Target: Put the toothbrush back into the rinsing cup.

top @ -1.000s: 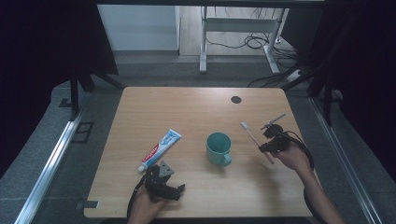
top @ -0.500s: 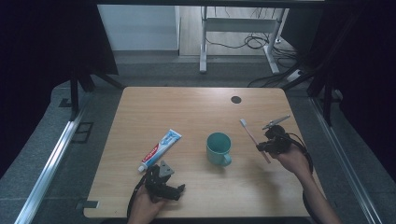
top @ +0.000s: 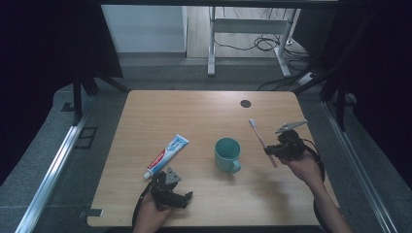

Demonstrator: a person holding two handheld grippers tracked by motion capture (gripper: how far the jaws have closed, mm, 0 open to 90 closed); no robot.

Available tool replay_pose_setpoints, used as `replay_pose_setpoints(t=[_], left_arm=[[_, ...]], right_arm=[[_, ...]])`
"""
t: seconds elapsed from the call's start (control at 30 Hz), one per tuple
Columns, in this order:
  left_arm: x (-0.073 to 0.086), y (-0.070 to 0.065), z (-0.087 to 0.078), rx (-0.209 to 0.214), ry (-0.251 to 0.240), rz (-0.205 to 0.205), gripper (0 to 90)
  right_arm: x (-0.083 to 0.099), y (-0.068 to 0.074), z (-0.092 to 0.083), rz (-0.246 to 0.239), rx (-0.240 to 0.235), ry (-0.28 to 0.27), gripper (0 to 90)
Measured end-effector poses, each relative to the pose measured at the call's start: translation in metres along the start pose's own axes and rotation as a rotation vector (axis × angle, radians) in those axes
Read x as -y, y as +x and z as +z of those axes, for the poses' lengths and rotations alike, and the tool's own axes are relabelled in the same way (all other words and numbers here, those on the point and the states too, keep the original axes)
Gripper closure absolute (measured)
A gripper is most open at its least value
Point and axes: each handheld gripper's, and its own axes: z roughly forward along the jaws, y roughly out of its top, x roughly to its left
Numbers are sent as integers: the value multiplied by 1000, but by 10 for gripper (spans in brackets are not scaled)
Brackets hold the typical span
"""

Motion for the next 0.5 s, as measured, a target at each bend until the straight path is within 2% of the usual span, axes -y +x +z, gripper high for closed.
replay_pose_setpoints(t=[0.5], left_arm=[[0, 0, 0, -1, 1, 3, 0]], right_arm=[[-20, 19, -10, -19, -59, -105, 835]])
